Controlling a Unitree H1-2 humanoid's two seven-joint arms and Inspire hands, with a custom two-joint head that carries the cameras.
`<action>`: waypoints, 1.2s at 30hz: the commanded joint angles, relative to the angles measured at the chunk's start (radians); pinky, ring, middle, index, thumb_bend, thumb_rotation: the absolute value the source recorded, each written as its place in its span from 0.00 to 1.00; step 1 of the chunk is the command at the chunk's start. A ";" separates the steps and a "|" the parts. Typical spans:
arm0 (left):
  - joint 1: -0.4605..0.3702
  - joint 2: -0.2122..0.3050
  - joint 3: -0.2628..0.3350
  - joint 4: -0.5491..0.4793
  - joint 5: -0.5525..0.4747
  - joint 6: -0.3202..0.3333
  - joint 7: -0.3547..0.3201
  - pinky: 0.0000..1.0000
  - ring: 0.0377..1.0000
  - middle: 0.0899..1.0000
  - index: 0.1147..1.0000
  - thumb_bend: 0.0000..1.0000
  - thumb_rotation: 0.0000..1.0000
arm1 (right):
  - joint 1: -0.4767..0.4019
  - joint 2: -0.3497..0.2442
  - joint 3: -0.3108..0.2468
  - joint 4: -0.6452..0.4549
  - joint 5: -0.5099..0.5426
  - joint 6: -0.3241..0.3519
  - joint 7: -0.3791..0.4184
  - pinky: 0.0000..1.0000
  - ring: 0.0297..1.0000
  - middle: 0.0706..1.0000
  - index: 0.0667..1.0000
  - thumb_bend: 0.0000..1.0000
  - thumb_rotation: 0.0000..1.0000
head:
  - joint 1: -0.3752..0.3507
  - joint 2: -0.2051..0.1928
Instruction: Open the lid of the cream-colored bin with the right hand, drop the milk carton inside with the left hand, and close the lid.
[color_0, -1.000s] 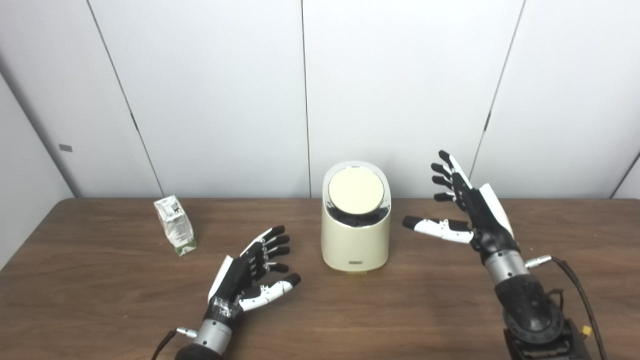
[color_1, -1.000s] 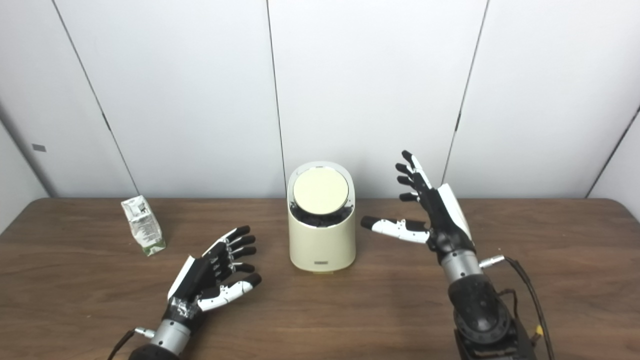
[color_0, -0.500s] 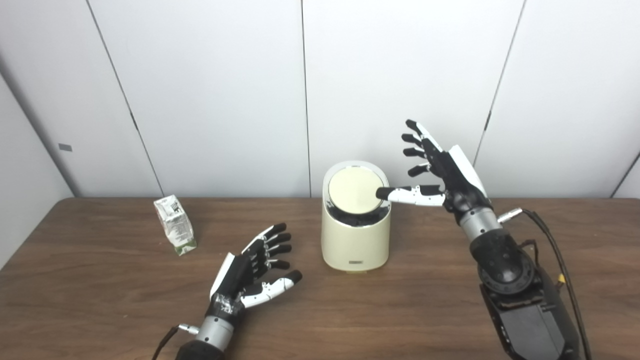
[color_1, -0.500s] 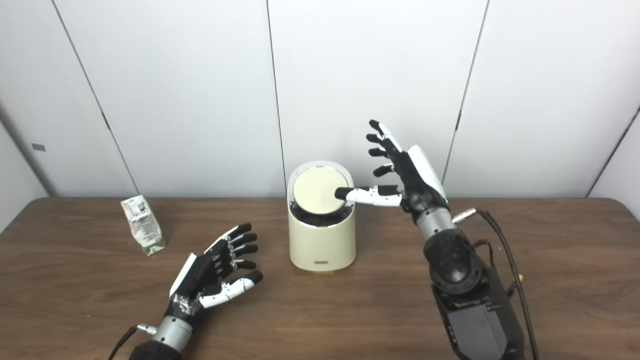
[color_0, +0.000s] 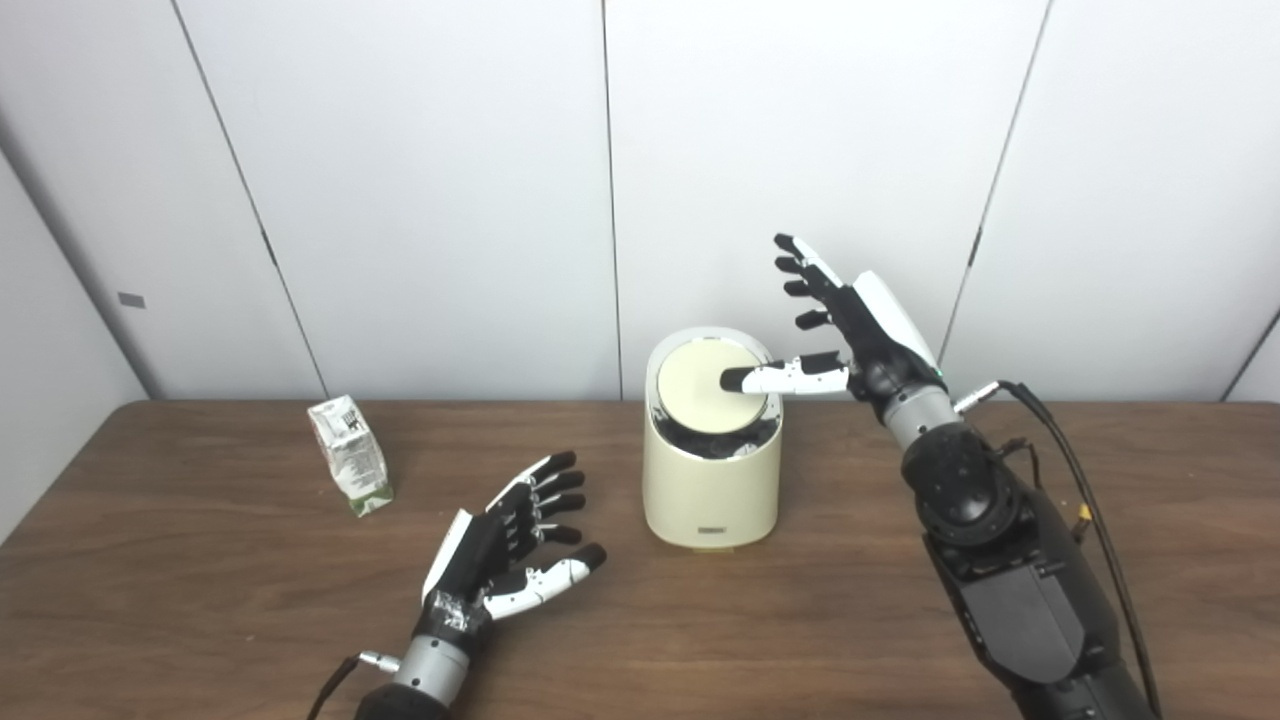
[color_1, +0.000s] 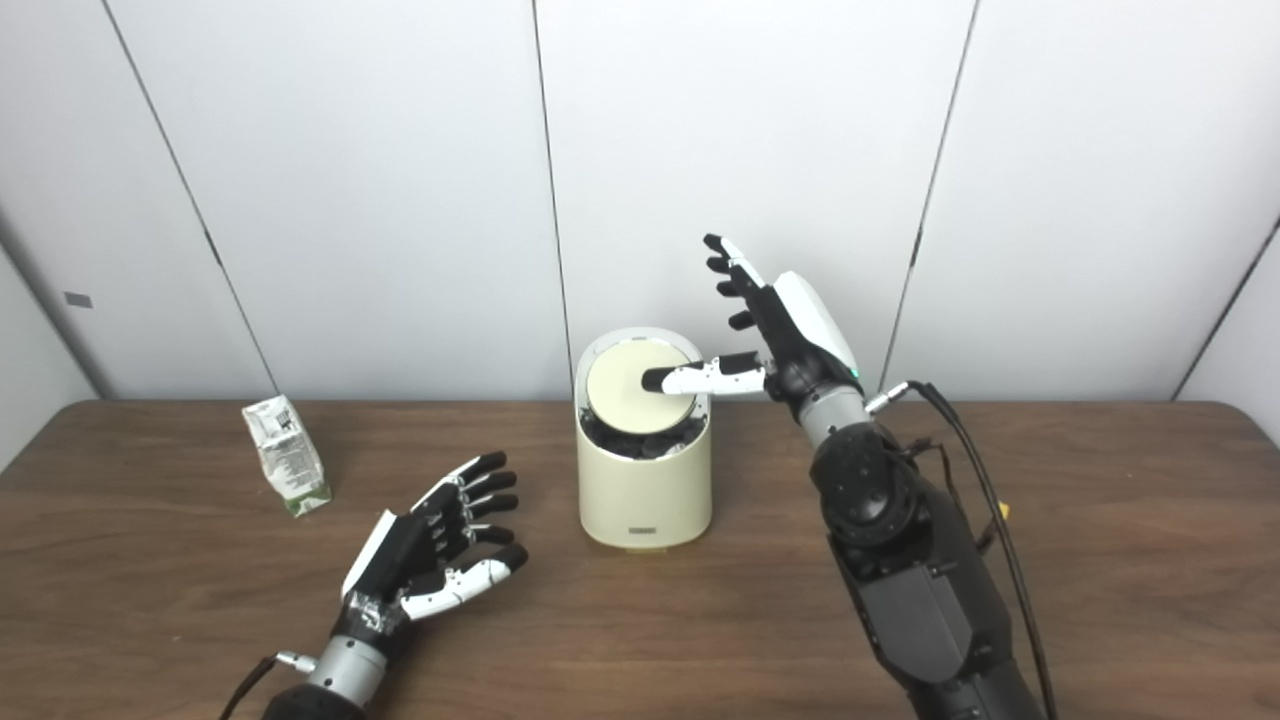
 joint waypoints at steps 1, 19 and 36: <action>-0.021 -0.009 -0.004 -0.001 -0.003 -0.037 0.003 0.69 0.81 0.84 0.90 0.64 0.13 | -0.063 0.002 0.000 0.004 -0.009 -0.020 -0.023 0.80 0.90 0.92 0.96 0.79 0.33 | 0.001 0.001; -0.015 -0.010 -0.007 -0.020 0.007 -0.028 0.007 0.69 0.80 0.84 0.90 0.66 0.14 | -0.079 -0.015 0.066 0.053 -0.095 -0.010 -0.010 0.76 0.87 0.91 0.95 0.87 0.30 | 0.005 0.016; -0.013 -0.010 -0.012 -0.047 -0.001 0.000 0.002 0.70 0.81 0.84 0.91 0.67 0.17 | -0.111 -0.084 0.254 0.019 -0.406 0.167 0.125 0.69 0.85 0.95 0.96 0.89 0.26 | 0.009 0.037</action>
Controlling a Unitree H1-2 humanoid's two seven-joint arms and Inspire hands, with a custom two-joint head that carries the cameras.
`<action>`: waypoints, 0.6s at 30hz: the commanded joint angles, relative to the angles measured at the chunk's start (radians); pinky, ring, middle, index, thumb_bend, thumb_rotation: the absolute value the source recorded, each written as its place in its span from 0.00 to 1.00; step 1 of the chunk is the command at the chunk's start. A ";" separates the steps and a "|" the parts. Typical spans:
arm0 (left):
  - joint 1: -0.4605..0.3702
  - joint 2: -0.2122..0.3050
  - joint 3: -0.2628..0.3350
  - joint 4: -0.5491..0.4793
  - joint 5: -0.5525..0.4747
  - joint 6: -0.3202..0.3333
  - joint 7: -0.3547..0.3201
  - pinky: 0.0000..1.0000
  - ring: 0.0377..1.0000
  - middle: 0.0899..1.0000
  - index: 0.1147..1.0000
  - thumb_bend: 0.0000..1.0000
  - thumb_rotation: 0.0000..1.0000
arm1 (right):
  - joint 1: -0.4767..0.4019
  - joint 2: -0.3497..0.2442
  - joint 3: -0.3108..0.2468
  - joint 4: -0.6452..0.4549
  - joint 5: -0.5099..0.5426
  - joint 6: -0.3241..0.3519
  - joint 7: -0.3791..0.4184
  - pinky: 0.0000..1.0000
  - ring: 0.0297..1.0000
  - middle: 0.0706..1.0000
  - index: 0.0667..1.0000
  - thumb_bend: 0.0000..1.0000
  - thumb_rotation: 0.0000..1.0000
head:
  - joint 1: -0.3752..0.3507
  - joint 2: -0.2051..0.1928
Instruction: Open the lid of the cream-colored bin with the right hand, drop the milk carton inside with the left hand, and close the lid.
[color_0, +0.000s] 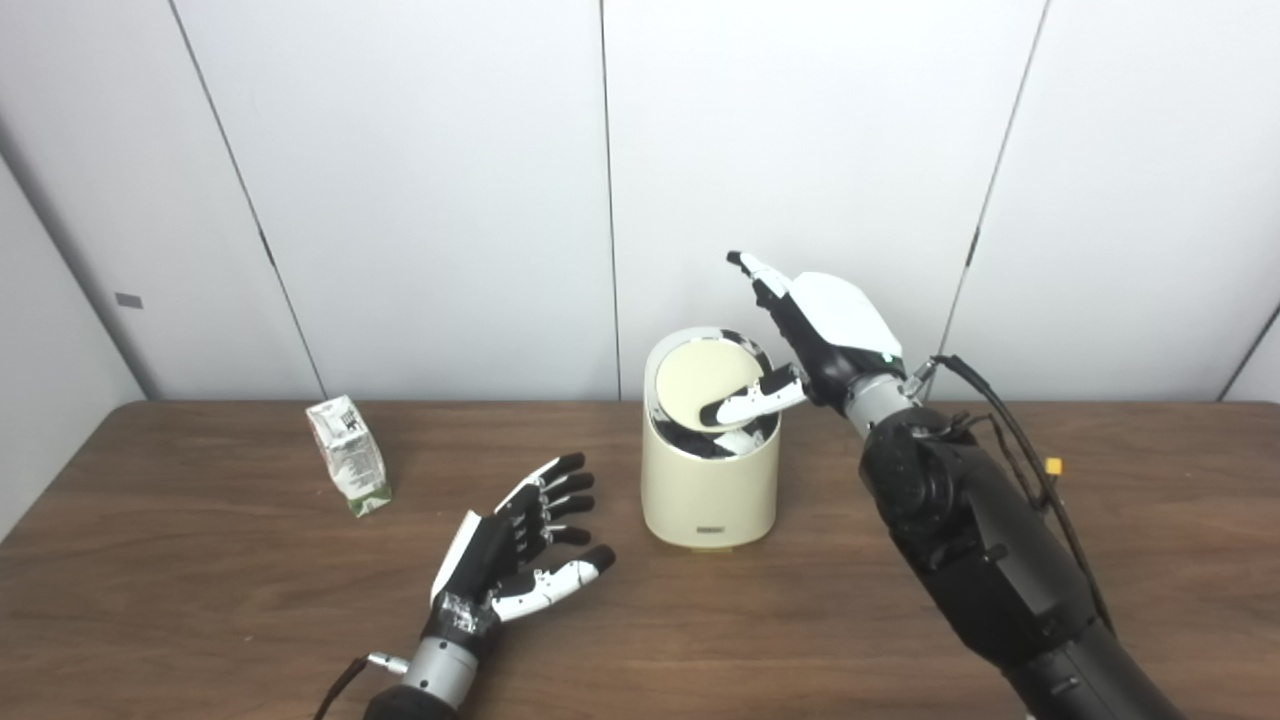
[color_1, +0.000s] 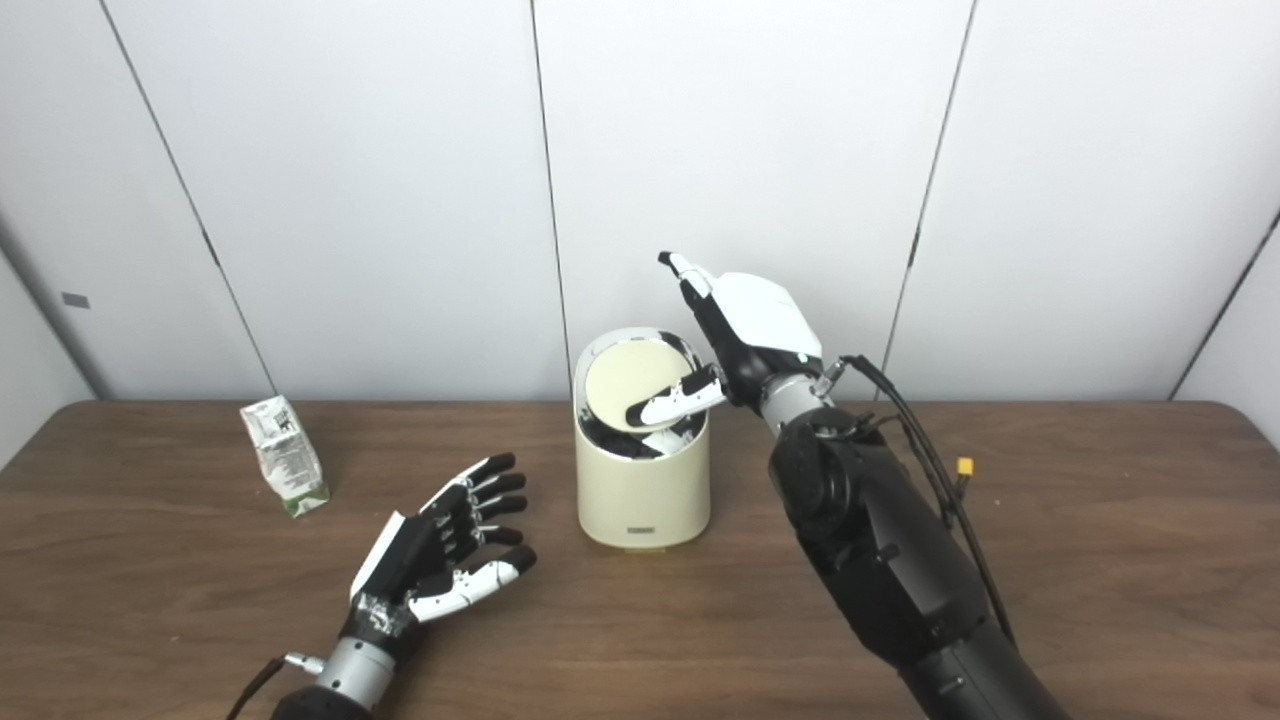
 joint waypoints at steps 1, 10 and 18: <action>-0.020 -0.001 0.000 -0.033 -0.003 -0.010 0.002 0.70 0.81 0.84 0.91 0.67 0.17 | -0.027 -0.024 0.030 0.009 -0.084 0.062 0.053 0.70 0.85 0.96 0.96 0.89 0.25 | 0.000 0.002; -0.019 -0.001 0.002 -0.034 -0.010 -0.015 -0.001 0.69 0.80 0.84 0.91 0.65 0.13 | -0.036 0.010 -0.008 0.034 -0.273 0.085 0.334 0.67 0.86 0.96 0.95 0.92 0.16 | 0.001 0.003; -0.022 0.003 0.001 -0.023 -0.004 -0.015 0.000 0.70 0.81 0.84 0.91 0.65 0.13 | -0.012 0.019 -0.074 -0.039 -0.179 0.072 0.260 0.65 0.83 0.94 0.96 0.89 0.25 | -0.006 -0.005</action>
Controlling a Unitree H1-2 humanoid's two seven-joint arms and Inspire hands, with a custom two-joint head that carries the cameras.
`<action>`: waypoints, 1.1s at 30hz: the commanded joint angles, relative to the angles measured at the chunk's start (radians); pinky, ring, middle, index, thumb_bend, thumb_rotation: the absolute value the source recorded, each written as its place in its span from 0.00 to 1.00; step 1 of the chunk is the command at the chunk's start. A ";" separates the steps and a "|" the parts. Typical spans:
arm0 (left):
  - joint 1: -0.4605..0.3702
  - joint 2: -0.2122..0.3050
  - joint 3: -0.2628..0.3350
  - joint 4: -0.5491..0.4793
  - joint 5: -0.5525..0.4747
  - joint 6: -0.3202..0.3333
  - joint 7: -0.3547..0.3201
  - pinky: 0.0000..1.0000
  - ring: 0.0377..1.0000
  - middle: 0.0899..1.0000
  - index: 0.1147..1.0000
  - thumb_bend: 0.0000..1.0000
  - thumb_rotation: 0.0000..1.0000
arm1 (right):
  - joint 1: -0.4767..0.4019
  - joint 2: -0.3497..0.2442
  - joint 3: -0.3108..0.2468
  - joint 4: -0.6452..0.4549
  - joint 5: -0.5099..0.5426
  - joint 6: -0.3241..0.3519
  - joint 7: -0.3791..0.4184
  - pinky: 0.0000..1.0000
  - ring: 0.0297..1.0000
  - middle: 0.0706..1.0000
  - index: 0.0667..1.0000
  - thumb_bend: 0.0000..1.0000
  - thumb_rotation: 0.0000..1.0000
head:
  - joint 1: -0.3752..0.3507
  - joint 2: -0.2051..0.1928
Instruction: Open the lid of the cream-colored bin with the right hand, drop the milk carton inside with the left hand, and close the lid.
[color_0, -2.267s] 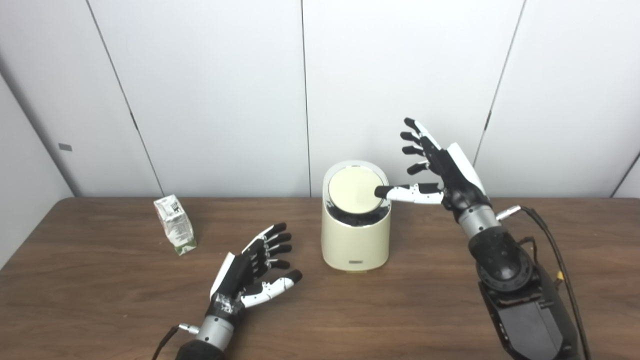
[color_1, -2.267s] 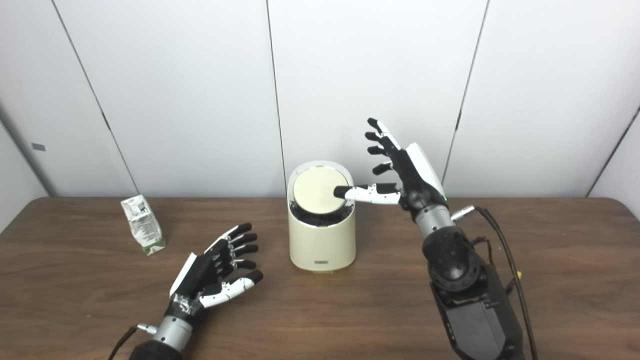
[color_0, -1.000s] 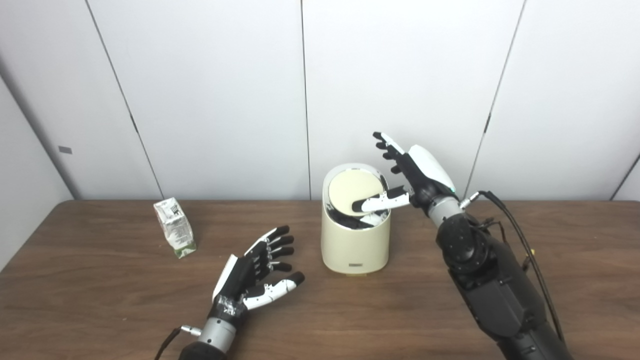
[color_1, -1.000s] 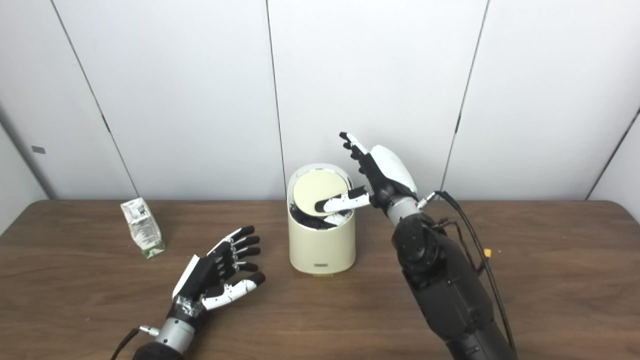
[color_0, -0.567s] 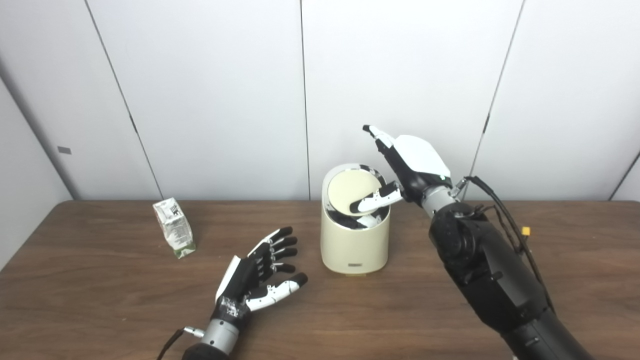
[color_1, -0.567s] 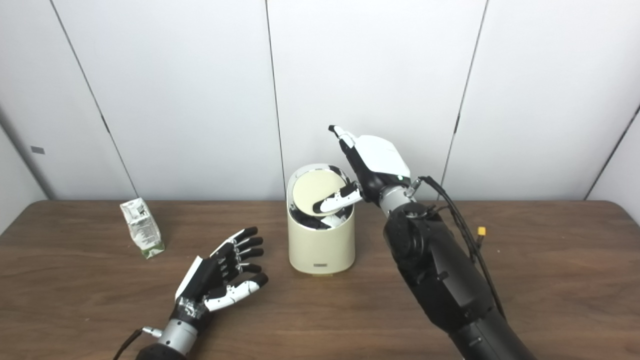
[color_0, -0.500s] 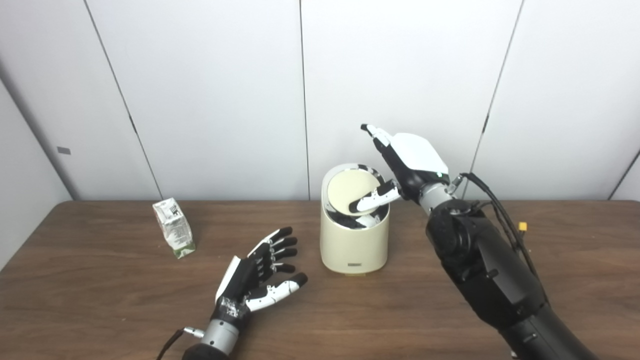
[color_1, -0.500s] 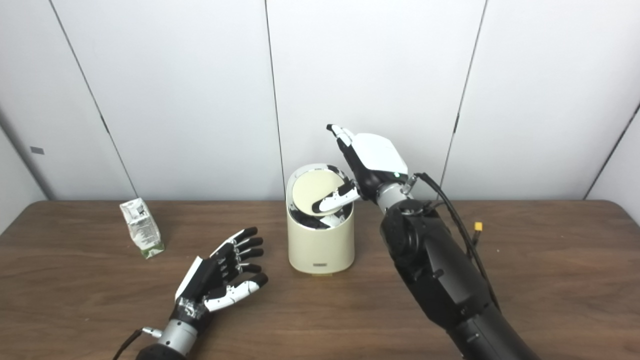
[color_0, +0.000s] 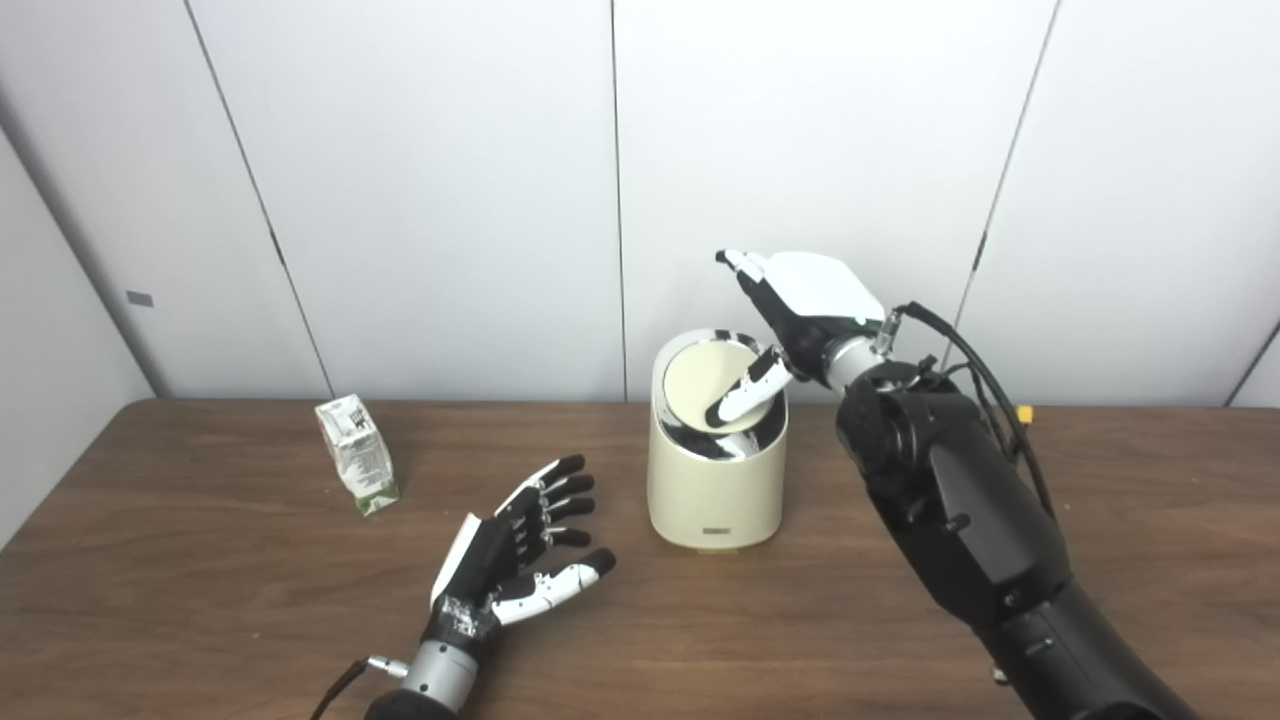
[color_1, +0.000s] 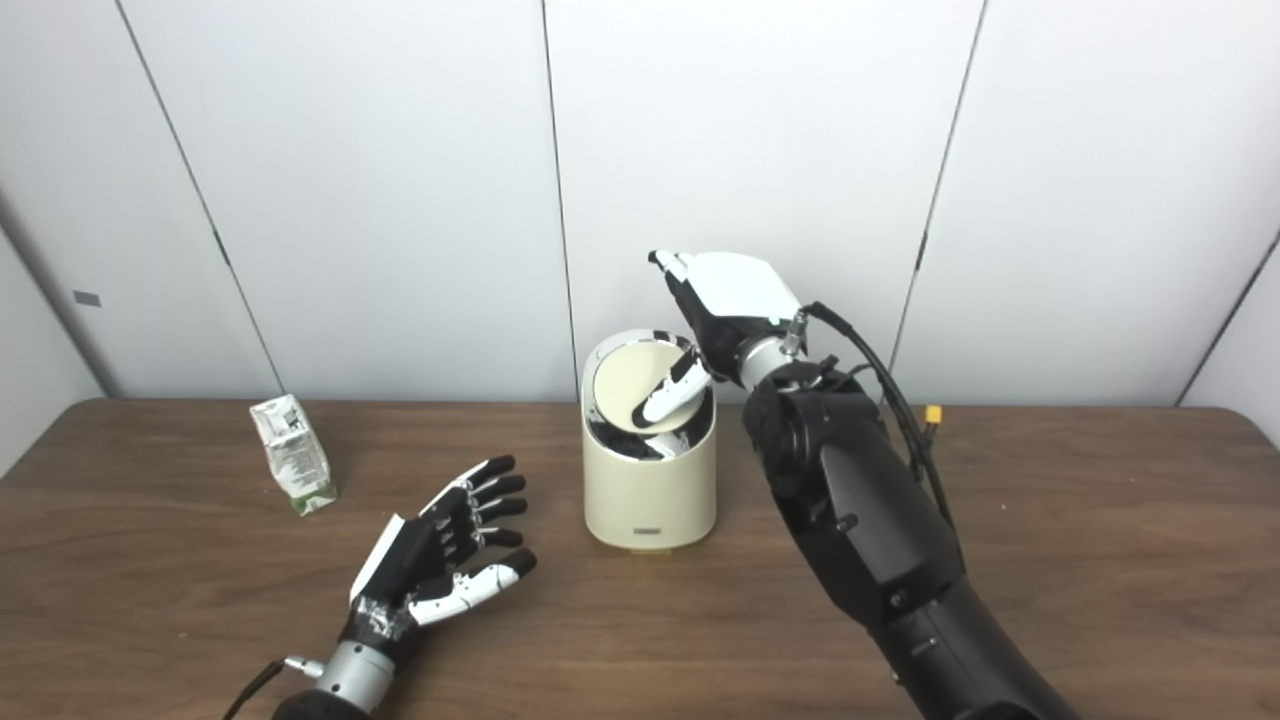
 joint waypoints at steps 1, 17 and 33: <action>-0.026 0.004 0.001 -0.015 -0.003 -0.018 -0.001 0.70 0.80 0.84 0.91 0.65 0.13 | 0.019 -0.018 -0.025 -0.003 0.025 0.009 -0.022 0.63 0.82 0.92 0.95 0.89 0.25 | 0.001 0.001; -0.030 -0.001 -0.002 -0.012 -0.003 -0.016 -0.001 0.69 0.80 0.84 0.90 0.68 0.17 | 0.133 0.017 -0.208 -0.109 0.322 -0.089 -0.269 0.61 0.78 0.87 0.85 0.81 0.33 | 0.007 -0.001; -0.029 0.003 -0.002 -0.015 -0.008 -0.024 -0.006 0.69 0.81 0.84 0.91 0.67 0.17 | 0.385 0.002 -0.261 -0.103 0.674 -0.381 -0.292 0.70 0.83 0.89 0.91 0.87 0.46 | 0.006 0.001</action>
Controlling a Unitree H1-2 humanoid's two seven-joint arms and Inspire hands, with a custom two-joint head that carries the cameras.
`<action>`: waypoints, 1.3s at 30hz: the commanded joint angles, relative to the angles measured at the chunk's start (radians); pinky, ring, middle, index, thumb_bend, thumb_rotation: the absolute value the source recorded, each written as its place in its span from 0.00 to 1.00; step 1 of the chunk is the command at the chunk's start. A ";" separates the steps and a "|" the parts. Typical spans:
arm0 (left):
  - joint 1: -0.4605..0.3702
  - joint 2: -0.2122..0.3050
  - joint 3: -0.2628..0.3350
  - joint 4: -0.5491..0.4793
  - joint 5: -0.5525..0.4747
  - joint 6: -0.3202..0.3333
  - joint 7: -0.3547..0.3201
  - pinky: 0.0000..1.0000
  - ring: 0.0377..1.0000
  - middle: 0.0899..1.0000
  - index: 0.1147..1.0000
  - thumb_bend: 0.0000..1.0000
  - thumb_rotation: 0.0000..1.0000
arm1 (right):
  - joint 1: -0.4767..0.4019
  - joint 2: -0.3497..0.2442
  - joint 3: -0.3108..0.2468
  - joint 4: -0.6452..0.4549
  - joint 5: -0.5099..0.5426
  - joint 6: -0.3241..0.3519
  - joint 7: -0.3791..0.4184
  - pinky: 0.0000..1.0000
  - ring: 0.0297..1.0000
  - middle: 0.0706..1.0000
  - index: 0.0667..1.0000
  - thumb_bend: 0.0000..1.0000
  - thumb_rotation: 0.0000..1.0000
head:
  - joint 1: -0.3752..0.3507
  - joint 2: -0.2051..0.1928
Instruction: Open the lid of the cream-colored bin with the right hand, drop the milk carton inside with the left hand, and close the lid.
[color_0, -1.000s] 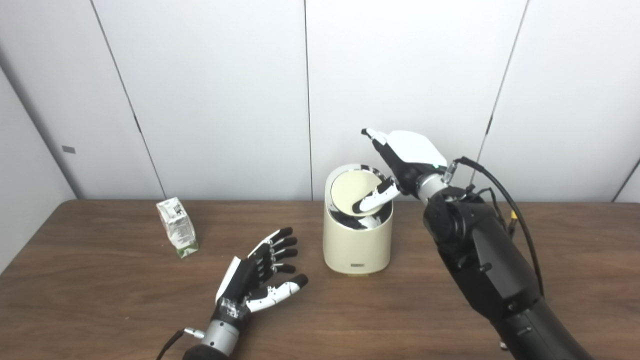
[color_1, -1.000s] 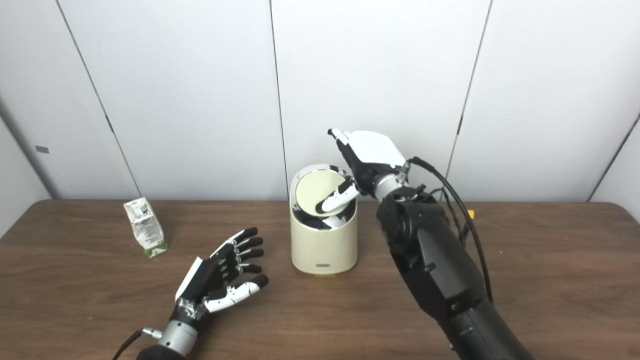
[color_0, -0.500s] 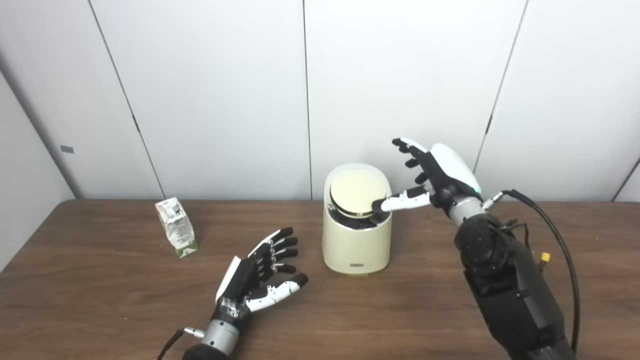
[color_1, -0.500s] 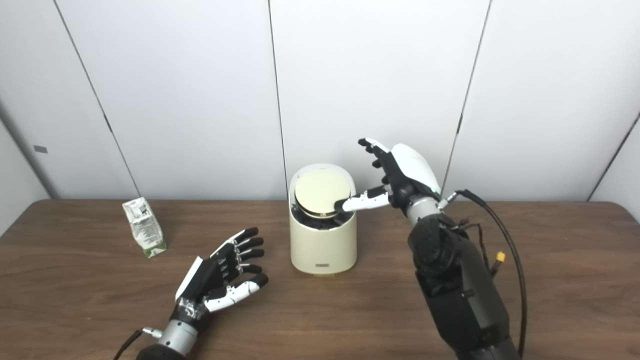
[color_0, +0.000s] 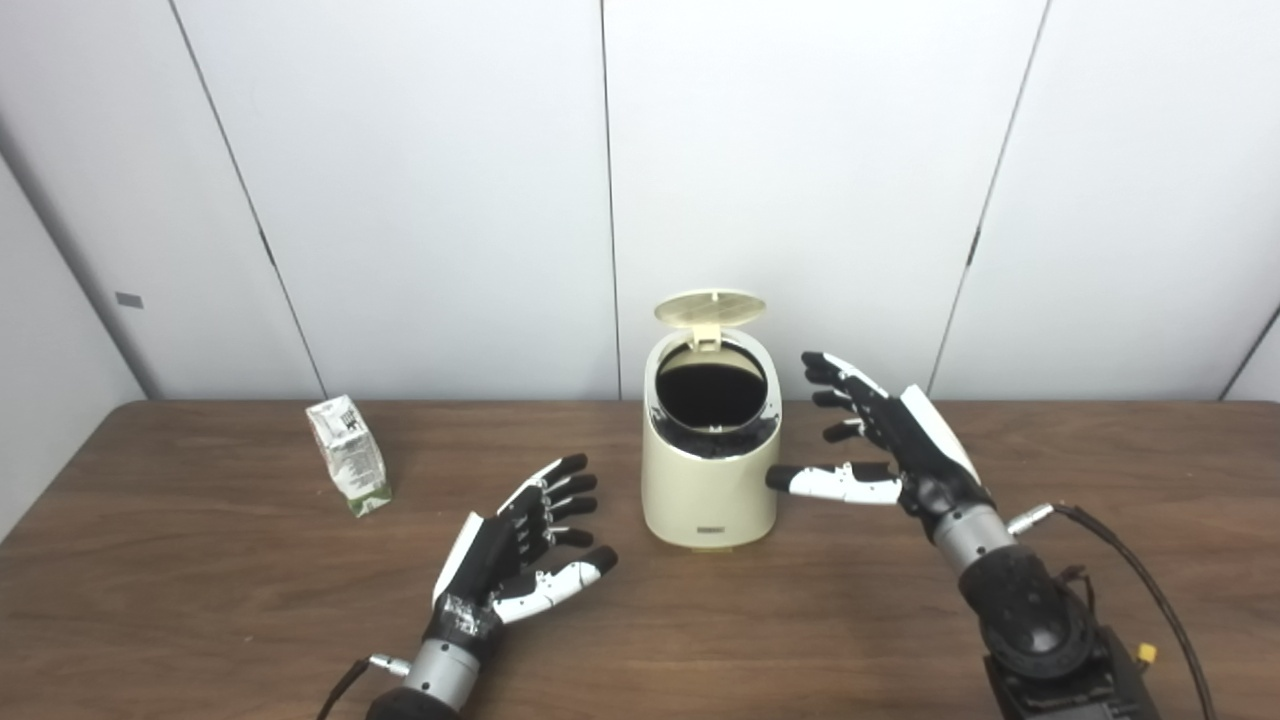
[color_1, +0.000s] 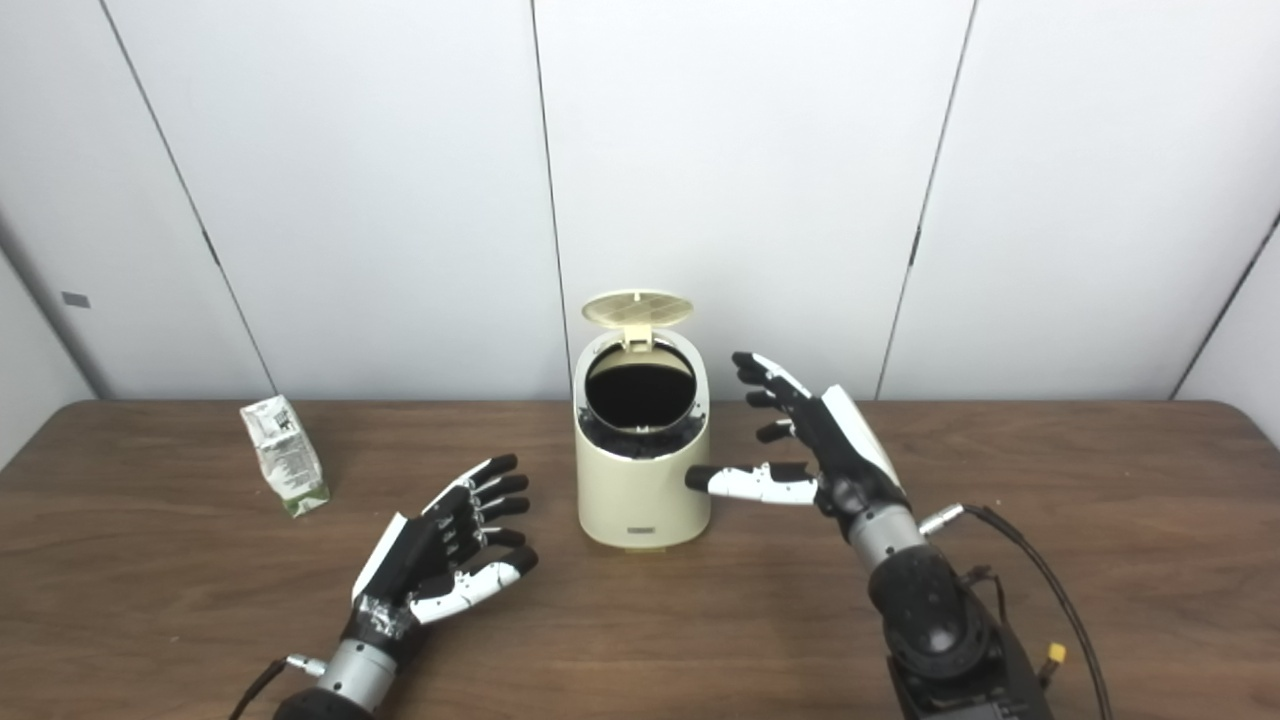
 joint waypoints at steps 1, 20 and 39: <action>-0.027 0.003 0.001 -0.017 -0.009 -0.023 -0.004 0.69 0.81 0.84 0.91 0.66 0.16 | -0.018 -0.013 -0.005 -0.013 0.028 -0.087 -0.020 0.70 0.83 0.89 0.91 0.87 0.45 | 0.003 0.002; -0.030 0.007 -0.002 0.005 -0.012 -0.036 -0.011 0.68 0.81 0.84 0.91 0.65 0.13 | 0.084 -0.049 0.025 0.008 0.058 -0.171 -0.002 0.76 0.87 0.94 0.96 0.89 0.36 | -0.001 -0.007; -0.057 -0.048 -0.030 0.109 0.064 -0.107 0.043 0.68 0.77 0.80 0.89 0.78 0.25 | 0.124 -0.066 -0.019 -0.059 0.114 -0.059 0.014 0.80 0.91 0.99 1.00 0.74 0.02 | 0.325 -0.123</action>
